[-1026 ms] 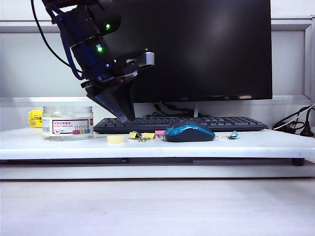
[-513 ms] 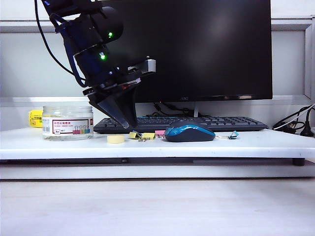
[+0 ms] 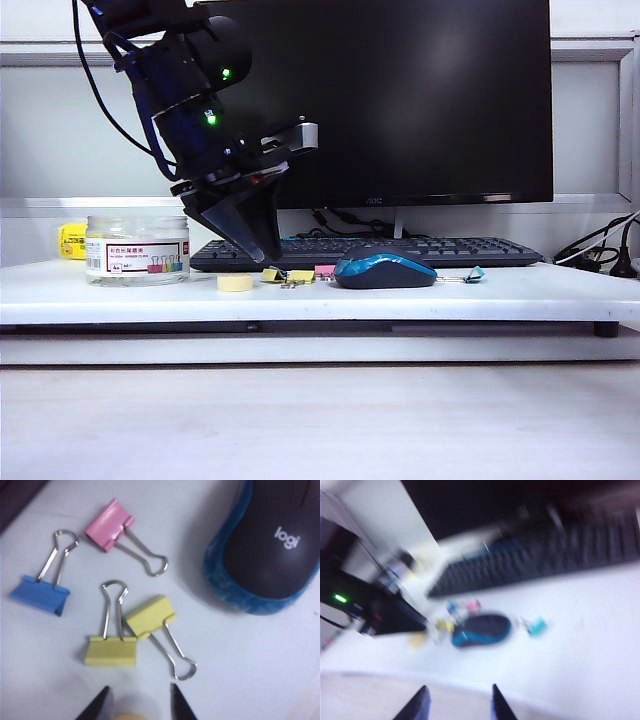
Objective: Pick up the clips with the largest number of clips of the same color on the table and place them in a round transparent plastic box.
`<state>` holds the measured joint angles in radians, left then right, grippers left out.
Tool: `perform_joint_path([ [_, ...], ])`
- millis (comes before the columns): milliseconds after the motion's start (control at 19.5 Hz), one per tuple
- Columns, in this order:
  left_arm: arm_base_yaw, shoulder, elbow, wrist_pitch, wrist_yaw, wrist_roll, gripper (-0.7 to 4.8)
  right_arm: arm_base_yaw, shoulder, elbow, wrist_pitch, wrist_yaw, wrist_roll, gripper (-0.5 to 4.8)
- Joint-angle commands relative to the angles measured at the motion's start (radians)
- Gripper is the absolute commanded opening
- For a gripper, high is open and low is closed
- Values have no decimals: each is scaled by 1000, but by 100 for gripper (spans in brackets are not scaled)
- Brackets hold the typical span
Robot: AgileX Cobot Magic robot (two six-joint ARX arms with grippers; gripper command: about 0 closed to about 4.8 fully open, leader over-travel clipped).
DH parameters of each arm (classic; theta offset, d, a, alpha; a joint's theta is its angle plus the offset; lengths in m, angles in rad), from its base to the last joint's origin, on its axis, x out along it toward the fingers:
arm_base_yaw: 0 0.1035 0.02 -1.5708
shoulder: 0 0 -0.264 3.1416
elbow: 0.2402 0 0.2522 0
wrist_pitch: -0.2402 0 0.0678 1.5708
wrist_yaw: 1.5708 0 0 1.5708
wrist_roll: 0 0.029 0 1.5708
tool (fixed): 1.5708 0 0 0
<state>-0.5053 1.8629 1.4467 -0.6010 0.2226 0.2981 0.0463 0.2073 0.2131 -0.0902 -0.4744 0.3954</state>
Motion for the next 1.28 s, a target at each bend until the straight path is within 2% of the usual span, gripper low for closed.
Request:
perform_joint_path([
  [51, -2, 12, 5, 16, 7, 1, 157, 3, 111, 71, 13, 5, -13, 163],
  [359, -2, 19, 7, 48, 7, 19, 163, 25, 232, 177, 61, 2, -53, 162],
  [462, -2, 25, 7, 49, 6, 38, 194, 25, 230, 180, 65, 2, -59, 162],
  [769, -2, 38, 7, 62, -25, 71, 194, 25, 230, 179, 65, 1, -60, 162],
  [974, -1, 40, 7, 68, -23, 79, 194, 31, 230, 180, 59, -65, -92, 164],
  [1077, -1, 48, 7, 70, -17, 80, 194, 68, 232, 181, 30, 4, -122, 180],
  [1282, -1, 71, 7, 70, -16, 86, 194, 109, 269, 197, -7, 31, -142, 203],
])
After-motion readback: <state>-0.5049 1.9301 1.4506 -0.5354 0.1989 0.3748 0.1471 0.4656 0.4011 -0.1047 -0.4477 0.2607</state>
